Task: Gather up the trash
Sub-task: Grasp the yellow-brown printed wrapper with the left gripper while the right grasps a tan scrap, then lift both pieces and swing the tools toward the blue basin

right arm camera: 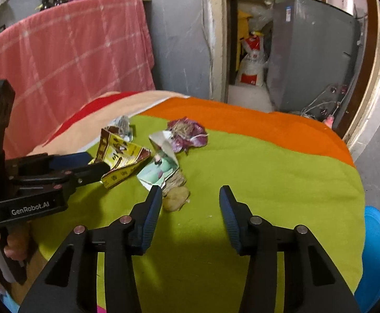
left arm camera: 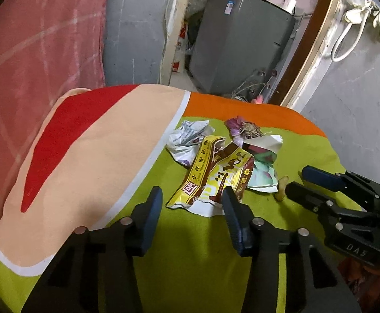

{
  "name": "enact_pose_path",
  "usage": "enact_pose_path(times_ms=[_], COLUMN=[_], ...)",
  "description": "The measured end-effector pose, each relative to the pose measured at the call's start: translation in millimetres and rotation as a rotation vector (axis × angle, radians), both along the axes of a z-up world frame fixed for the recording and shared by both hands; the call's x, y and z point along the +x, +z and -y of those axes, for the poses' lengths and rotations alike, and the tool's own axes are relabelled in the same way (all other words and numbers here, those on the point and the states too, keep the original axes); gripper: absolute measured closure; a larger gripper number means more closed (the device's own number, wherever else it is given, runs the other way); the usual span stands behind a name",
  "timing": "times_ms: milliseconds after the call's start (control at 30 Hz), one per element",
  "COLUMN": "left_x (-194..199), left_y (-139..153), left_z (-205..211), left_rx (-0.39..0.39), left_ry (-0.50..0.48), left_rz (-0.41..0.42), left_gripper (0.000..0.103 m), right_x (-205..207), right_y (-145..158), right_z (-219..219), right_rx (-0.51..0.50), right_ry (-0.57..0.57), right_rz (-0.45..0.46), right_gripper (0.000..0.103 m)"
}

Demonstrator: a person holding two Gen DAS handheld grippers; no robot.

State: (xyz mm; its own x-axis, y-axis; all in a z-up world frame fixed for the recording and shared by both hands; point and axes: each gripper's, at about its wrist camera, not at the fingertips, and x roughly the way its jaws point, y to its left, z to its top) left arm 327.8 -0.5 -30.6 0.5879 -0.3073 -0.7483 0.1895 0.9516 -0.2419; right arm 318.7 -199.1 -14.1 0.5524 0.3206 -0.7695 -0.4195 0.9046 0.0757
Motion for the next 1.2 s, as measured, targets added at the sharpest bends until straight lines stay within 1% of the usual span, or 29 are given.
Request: enact_pose_path(times_ms=[133, 200, 367, 433, 500, 667, 867, 967, 1200], left_x=[3, 6, 7, 7, 7, 8, 3, -1, -16], left_y=[-2, -2, -1, -1, -1, 0, 1, 3, 7], left_z=[0, 2, 2, 2, 2, 4, 8, 10, 13], left_rx=[-0.009, -0.004, -0.009, -0.016, -0.018, -0.011, 0.010, 0.018, 0.005], left_ry=[0.000, -0.004, -0.002, -0.002, -0.004, -0.022, -0.036, -0.034, -0.029], left_rz=[-0.005, -0.008, -0.011, -0.010, -0.007, 0.006, 0.024, 0.037, 0.043], left_gripper=[0.064, 0.069, 0.076, 0.079, 0.086, 0.090, 0.093, 0.096, 0.098], right_x=[5, 6, 7, 7, 8, 9, 1, -3, -21], right_y=[-6, -8, -12, -12, -13, -11, -6, -2, 6], right_z=[-1, -3, -10, -12, -12, -12, -10, -7, 2], right_rx=[0.002, 0.001, -0.017, -0.019, -0.016, -0.001, 0.000, 0.005, 0.024], right_ry=[0.013, 0.022, 0.056, 0.065, 0.066, 0.068, 0.065, 0.057, 0.049], right_rz=[-0.037, -0.051, -0.075, -0.079, -0.083, -0.083, -0.054, -0.038, 0.016], right_gripper=[0.061, 0.062, 0.068, 0.075, 0.080, 0.082, 0.082, 0.082, 0.083])
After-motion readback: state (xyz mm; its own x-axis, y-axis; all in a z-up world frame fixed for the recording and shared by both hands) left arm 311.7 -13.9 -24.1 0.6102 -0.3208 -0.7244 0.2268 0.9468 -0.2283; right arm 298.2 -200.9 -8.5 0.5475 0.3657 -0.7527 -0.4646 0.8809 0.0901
